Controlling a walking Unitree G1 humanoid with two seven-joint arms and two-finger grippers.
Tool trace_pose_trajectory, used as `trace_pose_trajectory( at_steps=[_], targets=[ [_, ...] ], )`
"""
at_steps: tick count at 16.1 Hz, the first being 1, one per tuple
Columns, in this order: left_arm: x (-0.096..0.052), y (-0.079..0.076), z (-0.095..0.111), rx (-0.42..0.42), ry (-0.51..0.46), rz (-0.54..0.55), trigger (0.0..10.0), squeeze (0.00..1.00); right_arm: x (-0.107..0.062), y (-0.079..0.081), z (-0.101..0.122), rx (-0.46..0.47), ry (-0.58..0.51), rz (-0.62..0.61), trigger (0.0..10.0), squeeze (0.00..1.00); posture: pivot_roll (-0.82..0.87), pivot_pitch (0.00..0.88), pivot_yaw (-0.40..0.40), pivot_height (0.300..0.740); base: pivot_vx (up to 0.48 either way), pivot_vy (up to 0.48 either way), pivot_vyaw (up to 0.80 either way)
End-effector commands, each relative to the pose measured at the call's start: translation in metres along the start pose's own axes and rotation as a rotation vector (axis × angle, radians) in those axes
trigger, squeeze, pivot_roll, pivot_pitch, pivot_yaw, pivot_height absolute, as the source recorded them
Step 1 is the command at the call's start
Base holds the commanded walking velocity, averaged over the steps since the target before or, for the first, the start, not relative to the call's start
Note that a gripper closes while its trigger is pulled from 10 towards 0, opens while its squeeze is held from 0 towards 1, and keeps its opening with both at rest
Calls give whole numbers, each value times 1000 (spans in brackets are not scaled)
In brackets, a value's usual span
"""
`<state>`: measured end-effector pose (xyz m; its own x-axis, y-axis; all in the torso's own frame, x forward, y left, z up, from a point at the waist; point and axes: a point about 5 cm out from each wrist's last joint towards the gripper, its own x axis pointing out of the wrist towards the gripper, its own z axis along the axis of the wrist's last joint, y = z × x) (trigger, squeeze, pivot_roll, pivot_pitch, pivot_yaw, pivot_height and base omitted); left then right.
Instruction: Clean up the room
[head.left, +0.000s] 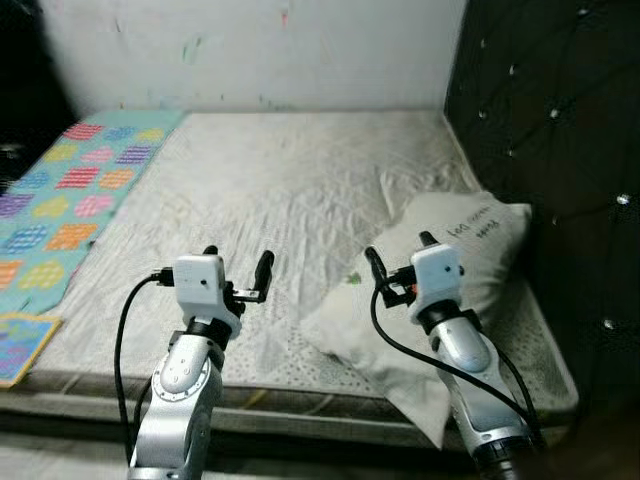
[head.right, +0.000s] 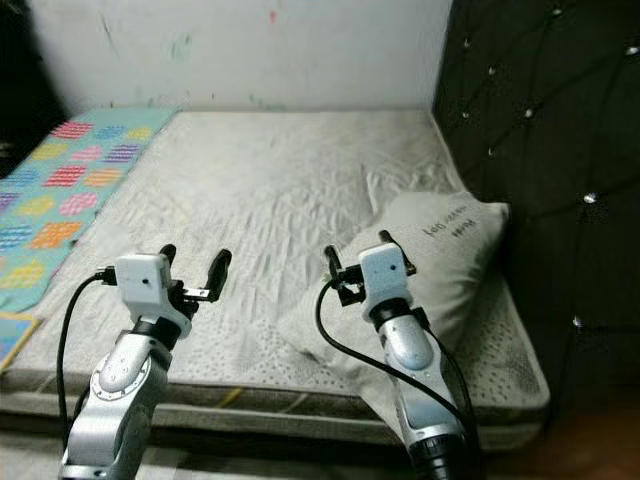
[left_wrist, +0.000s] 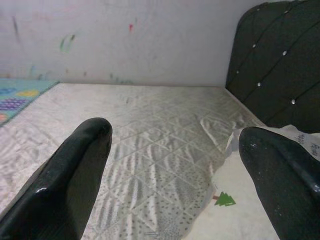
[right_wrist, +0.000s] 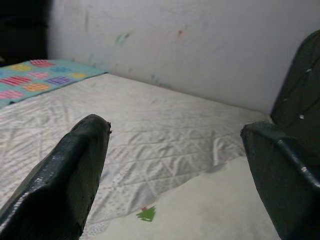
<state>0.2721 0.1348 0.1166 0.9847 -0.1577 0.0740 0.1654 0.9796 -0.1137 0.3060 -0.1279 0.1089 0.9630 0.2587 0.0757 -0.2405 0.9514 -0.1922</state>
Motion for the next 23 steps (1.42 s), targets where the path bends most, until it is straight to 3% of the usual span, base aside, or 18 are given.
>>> trace_pose_trajectory(
  at_steps=[1,6,9,11,17,23],
  targets=[
    [0,5,4,15,-8,16,10000,0,6,3,5,2,-22,2,10000,0,-103,0,86,740,0,0,0],
    [-2,5,1,-3,-22,65,10000,0,7,9,3,-21,-13,94,10000,0,-85,0,15,740,0,0,0],
    [-9,6,-3,-13,-24,117,10000,0,16,14,-1,-40,24,175,10000,0,-29,0,-45,740,0,0,0],
    [-12,13,-6,-4,-15,150,10000,0,21,25,-4,-41,52,235,10000,0,-4,0,-62,740,0,0,0],
    [-12,21,-18,24,17,172,10000,0,33,40,0,-39,16,284,10000,0,5,0,-44,740,0,0,0],
    [-16,22,-33,35,65,158,10000,0,27,48,-11,-28,51,252,10000,0,-36,0,0,740,0,0,0]
  ],
)
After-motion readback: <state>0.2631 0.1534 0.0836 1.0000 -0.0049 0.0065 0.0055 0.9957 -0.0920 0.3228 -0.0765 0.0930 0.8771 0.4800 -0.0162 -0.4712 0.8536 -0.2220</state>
